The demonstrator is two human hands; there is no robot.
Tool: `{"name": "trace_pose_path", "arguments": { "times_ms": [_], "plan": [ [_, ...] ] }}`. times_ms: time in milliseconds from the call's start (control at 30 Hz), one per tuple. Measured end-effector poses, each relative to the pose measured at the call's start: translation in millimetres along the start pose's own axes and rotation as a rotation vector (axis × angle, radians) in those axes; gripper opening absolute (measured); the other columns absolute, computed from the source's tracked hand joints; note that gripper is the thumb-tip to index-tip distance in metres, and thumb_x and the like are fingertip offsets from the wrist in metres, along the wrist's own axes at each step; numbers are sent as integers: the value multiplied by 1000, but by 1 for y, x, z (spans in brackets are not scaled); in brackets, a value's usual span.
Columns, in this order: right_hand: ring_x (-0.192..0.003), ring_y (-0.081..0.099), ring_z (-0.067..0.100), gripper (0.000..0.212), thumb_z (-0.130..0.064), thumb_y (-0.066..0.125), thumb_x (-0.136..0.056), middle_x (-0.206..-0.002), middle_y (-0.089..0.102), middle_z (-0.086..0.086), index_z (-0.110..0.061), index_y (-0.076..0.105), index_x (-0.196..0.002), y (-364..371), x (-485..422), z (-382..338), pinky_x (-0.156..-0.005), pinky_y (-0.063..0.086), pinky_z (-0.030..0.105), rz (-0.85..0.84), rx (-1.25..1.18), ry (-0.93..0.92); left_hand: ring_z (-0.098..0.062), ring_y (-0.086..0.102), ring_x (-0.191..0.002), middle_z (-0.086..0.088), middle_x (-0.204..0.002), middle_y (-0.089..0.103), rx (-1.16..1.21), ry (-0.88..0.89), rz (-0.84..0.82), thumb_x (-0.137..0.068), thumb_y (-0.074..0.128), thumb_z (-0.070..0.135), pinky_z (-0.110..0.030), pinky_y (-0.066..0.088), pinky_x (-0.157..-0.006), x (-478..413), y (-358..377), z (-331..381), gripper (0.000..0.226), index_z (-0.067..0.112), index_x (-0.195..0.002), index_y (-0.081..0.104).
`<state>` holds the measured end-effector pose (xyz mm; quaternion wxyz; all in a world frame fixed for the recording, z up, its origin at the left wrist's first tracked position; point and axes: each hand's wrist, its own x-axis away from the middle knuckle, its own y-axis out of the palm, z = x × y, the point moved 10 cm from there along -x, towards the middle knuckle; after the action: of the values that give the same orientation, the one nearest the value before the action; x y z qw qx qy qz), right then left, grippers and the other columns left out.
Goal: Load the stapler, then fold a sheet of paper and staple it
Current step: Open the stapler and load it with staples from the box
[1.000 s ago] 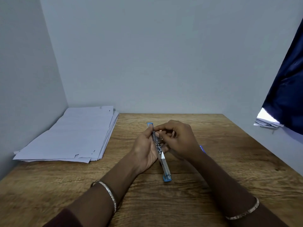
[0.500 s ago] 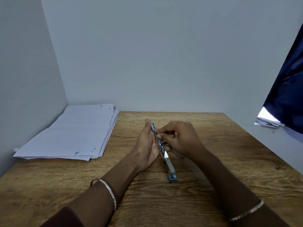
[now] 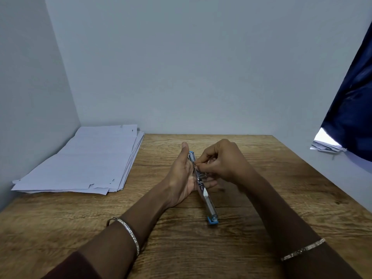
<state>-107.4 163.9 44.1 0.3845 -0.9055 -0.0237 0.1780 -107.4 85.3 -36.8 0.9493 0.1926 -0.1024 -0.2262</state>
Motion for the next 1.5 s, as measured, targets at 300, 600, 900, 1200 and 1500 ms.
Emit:
{"name": "trace_pose_path", "arguments": {
  "times_ms": [300, 600, 900, 1200, 1500],
  "plan": [
    [-49, 59, -8, 7, -12, 81, -72, -55, 67, -16, -19, 81, -75, -2, -1, -10, -57, 47, 15, -22, 116, -43, -34, 72, -105, -18, -129, 70, -14, -29, -49, -94, 12, 78, -56, 46, -109, -5, 0, -5, 92, 11, -138, 57],
    [-55, 56, 0, 7, -5, 73, -80, -68, 69, -3, -9, 74, -85, 9, 1, -12, -58, 48, 15, -100, 71, -99, -40, 69, -113, -8, -128, 73, 33, -27, -42, -96, 11, 74, -57, 52, -101, -4, 3, -5, 85, 15, -142, 52],
    [-66, 56, 4, 6, -8, 70, -90, -79, 68, -1, -6, 73, -94, 9, 2, -11, -64, 45, 16, -86, 49, -142, -35, 75, -101, -15, -132, 70, 80, -55, -66, -99, 13, 70, -50, 59, -90, -2, 4, -6, 80, 16, -137, 58],
    [-67, 53, 5, 8, -16, 68, -96, -77, 62, -7, -8, 69, -94, -24, 2, 21, -60, 40, 11, 27, 12, -47, -43, 76, -81, -37, -107, 72, 150, -53, -52, -106, 21, 58, -41, 64, -59, -1, 0, -2, 62, 1, -109, 45],
    [-97, 66, 19, 6, -19, 65, -94, -103, 74, 2, -16, 69, -98, -8, 10, 54, -90, 54, 41, -188, 386, 121, -20, 61, -43, -15, -61, 68, 196, -10, 133, -109, 37, 24, -25, 53, -43, 0, -19, 0, 33, 13, -80, 46]
  ]
}}
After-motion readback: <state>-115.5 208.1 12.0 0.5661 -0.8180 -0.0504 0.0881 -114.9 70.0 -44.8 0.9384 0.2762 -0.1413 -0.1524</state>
